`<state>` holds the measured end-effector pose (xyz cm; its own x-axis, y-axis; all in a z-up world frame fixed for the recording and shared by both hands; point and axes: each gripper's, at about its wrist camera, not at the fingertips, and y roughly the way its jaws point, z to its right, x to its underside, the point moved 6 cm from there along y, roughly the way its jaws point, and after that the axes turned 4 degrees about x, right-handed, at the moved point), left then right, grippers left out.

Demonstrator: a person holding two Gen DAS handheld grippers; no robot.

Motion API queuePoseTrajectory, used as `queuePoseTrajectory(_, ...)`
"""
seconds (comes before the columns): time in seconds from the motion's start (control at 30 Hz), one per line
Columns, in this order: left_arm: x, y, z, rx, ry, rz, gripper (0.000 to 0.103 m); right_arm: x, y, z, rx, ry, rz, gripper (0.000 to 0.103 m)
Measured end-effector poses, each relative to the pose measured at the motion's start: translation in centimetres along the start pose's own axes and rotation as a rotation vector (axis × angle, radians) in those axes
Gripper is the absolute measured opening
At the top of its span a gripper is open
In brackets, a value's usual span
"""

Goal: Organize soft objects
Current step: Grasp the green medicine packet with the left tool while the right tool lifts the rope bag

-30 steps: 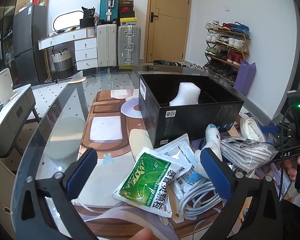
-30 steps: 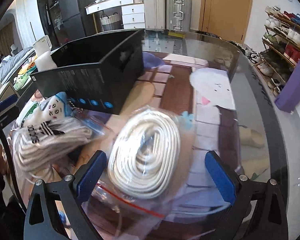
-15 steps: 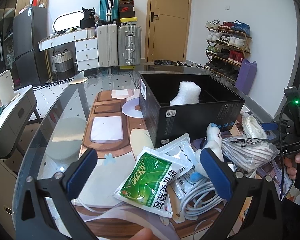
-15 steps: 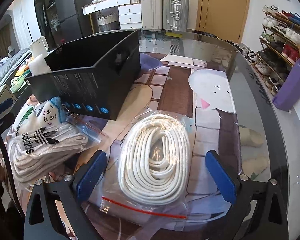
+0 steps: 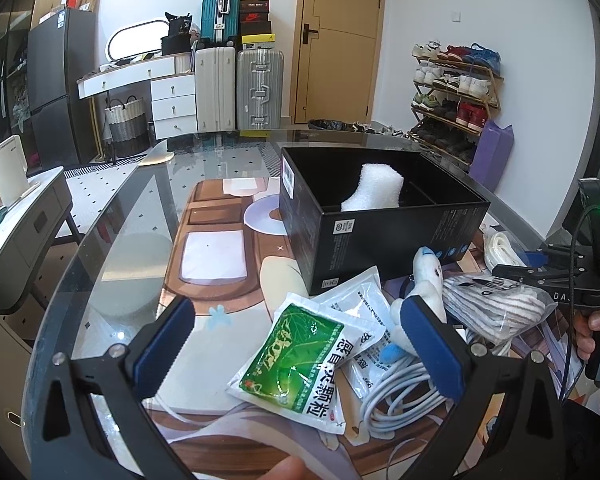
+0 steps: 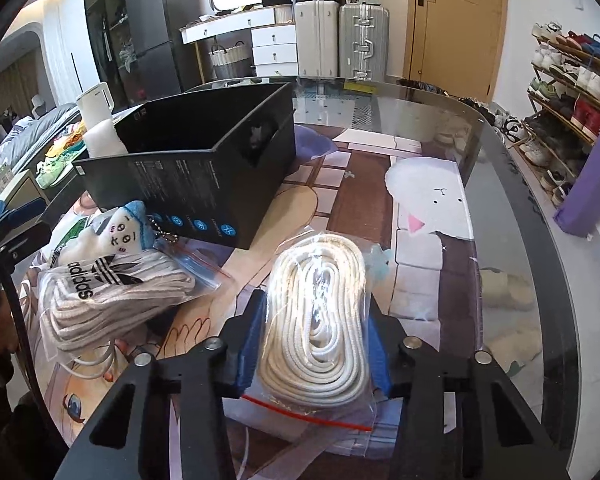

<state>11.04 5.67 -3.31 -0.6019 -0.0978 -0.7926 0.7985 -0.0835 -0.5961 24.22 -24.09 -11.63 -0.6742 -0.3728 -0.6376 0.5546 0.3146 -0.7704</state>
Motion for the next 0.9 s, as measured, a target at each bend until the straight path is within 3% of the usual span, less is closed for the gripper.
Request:
queuePoseTrajectory(0.4, 0.0, 0.1, -0.3, 0.007, -0.006, -0.024, 0.103, -0.4, -1.7, -0.4, -0.026, -0.006, 0.079, 0.043)
queuePoseTrajectory(0.63, 0.9, 1.0, -0.9, -0.019, 0.01, -0.147, 0.103, -0.9, -3.4, -0.8, -0.045, -0.017, 0.121, 0.043)
queuePoseTrajectory(0.9, 1.4, 1.6, -1.9, 0.003, -0.014, -0.192, 0.103, -0.8, -4.1, -0.6, -0.043, -0.014, 0.131, 0.043)
